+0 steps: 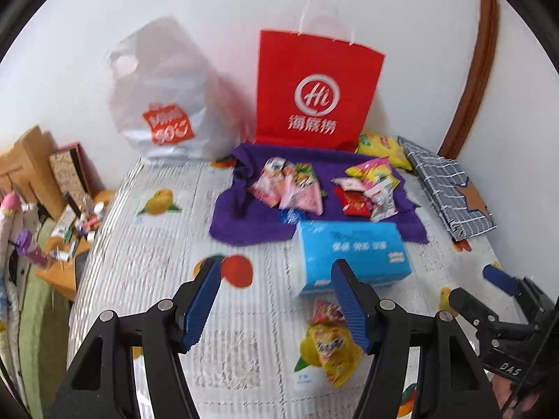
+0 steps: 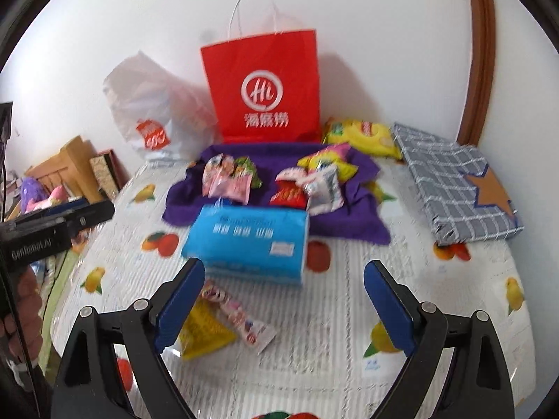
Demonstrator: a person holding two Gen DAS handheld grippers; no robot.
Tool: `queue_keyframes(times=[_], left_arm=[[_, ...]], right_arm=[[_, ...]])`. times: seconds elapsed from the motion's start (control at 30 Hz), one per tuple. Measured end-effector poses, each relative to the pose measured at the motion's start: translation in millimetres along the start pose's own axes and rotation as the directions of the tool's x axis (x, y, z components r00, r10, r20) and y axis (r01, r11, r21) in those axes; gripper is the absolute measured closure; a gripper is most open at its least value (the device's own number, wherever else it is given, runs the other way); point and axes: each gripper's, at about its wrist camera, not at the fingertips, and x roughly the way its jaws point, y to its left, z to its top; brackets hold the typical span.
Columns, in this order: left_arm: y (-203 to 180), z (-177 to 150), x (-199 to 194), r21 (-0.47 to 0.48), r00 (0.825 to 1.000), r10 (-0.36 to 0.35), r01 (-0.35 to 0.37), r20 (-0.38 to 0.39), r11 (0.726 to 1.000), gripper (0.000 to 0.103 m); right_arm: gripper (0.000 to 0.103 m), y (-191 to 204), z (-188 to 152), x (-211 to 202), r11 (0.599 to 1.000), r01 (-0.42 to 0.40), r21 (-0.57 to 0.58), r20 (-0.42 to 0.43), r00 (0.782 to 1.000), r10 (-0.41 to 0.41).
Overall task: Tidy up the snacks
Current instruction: 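Open both tools and move them back toward the remaining packets, then grasp the strawberry-bear stick packet with the right tool while the left tool grasps the yellow snack bag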
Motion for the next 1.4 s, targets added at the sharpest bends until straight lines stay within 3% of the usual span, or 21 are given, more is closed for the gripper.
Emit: queue_keyframes(times=[0.2,0.27,0.43,0.5,0.8,0.97,1.03,1.1,1.4], left_arm=[[20,-21,19,-0.027,0.998,0.012,-0.014,-0.062,1.000,0.039],[25,-25,23,-0.031,0.997,0.012,-0.014,-0.072,0.999,0.039],[35,-30,34,-0.040,0.996,0.014,-0.017,-0.093,0.999,0.039],[39,-31,38,-0.045,0.995,0.012,-0.016,-0.103,0.999,0.039],[49,-34,54,-0.060,0.990,0.025,-0.034,-0.139,0.998,0.039],[46,-37,56,-0.053,0.988,0.033,-0.041,-0.149,0.998,0.039],[43,-39,56,-0.050,0.988,0.034,-0.042,-0.153,0.998,0.039],[38,-43,55,-0.043,0.987,0.028,-0.035,-0.155,0.998,0.039],[1,-55,50,-0.021,0.985,-0.044,0.041,-0.168,0.999,0.039]], right_arm=[[0.047,12,-34,34,0.998,-0.050,-0.038,-0.093,0.995,0.046],[0.052,19,-41,49,0.995,-0.077,-0.060,-0.130,0.989,0.069],[0.055,30,-42,83,0.987,-0.136,-0.091,-0.189,0.975,0.117],[0.060,32,-40,97,0.983,-0.161,-0.093,-0.221,0.966,0.137],[0.061,47,-43,132,0.962,-0.218,-0.166,-0.306,0.939,0.160],[0.061,57,-48,141,0.957,-0.169,-0.236,-0.292,0.951,0.096],[0.080,61,-51,139,0.951,-0.141,-0.276,-0.276,0.959,0.062],[0.085,62,-54,134,0.947,-0.146,-0.288,-0.273,0.960,0.065],[0.086,13,-71,93,0.983,-0.076,-0.164,-0.206,0.978,0.041]])
